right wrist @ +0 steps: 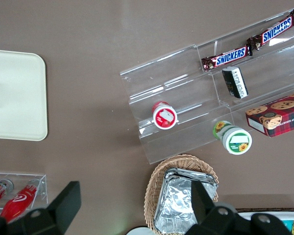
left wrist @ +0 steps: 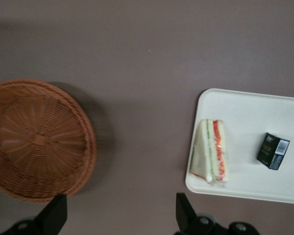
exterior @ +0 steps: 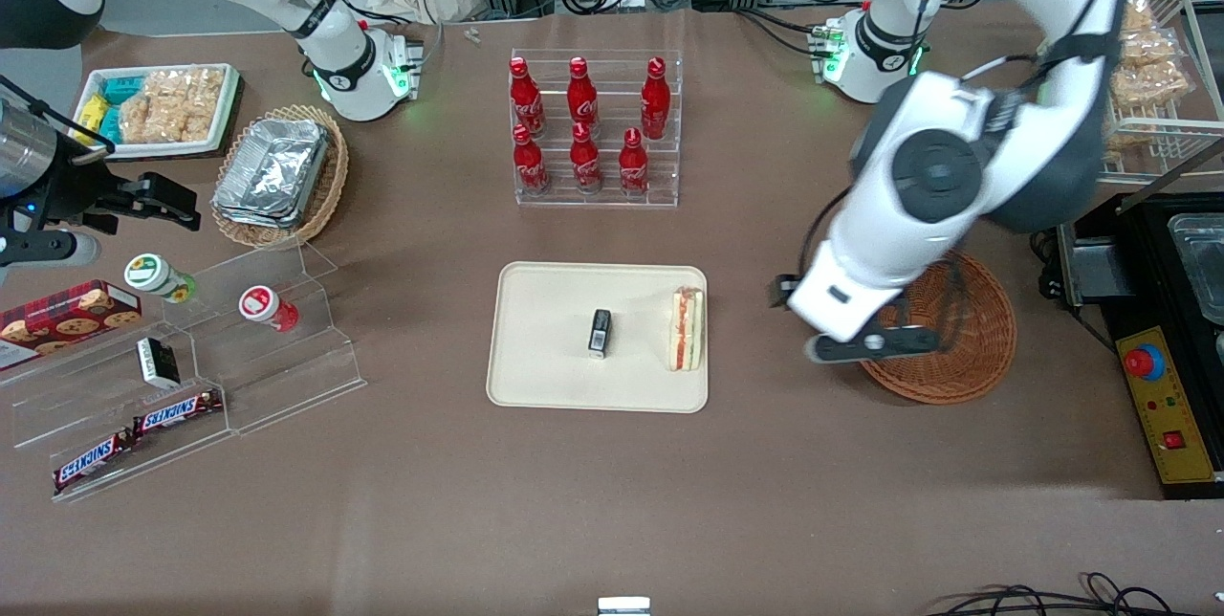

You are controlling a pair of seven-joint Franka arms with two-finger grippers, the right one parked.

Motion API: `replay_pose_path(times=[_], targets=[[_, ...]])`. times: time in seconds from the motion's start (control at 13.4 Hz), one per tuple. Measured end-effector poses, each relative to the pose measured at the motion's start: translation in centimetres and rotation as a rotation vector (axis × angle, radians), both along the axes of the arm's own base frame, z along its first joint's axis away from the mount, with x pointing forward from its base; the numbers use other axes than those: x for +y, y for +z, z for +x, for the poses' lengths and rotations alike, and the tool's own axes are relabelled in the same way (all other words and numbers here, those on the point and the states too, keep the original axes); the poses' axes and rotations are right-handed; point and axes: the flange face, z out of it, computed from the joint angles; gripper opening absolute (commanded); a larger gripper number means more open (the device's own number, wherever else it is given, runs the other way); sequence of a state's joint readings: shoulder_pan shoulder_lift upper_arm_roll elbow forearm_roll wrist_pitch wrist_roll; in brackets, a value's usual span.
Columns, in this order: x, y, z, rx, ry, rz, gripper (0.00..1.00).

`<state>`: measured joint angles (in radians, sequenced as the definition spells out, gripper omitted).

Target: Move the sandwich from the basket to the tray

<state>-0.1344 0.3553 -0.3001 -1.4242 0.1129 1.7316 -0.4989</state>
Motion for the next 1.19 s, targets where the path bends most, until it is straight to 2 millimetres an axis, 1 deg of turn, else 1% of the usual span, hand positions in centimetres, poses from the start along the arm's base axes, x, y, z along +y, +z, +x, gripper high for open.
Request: replay_pose_path(times=[0.07,0.15,0.37,0.6,0.74,0.82,0.97,1.19], targets=[[2.1,1.7,-0.2,0.007,0.002,0.002,1.00],[3.8,3.4,-0.6,0.014,0.007,0.001,1.00],[7.1,8.1,-2.7,0.023,-0.027,-0.001,1.00],[11.2,11.7,-4.4,0.022,-0.060,0.013,1.00],[14.1,14.1,-5.9,0.025,-0.073,0.012,1.00],[15.2,15.1,-6.6,0.023,-0.073,0.013,1.00],[16.1,16.1,-7.3,0.014,-0.068,0.013,1.00],[16.0,15.9,-7.4,0.019,-0.070,0.012,1.00]])
